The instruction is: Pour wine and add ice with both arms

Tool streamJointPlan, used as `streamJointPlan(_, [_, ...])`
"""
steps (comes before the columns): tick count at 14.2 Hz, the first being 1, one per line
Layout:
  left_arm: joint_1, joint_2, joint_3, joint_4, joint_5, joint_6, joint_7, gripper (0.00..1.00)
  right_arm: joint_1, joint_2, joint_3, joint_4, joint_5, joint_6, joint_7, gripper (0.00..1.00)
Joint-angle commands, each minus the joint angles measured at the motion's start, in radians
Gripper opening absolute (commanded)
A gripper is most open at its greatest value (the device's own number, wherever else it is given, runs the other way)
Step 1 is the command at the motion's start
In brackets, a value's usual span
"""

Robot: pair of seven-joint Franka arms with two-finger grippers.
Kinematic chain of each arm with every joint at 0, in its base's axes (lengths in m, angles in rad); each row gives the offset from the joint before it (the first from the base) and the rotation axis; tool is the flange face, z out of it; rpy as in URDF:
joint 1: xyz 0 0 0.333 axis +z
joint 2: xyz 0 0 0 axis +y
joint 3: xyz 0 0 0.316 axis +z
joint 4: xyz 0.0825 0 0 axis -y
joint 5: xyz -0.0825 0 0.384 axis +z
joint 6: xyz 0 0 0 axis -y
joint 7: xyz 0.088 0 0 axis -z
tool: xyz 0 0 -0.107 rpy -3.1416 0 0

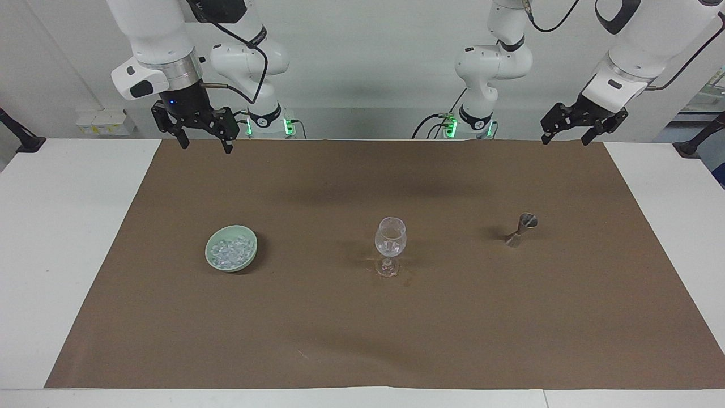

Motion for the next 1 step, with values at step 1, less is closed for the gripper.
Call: streamJointPlan(1, [-0.003, 0.004, 0.001, -0.008, -0.004, 0.019, 0.01, 1.0, -0.013, -0.004, 0.001, -0.007, 0.018, 0.012, -0.024, 1.0])
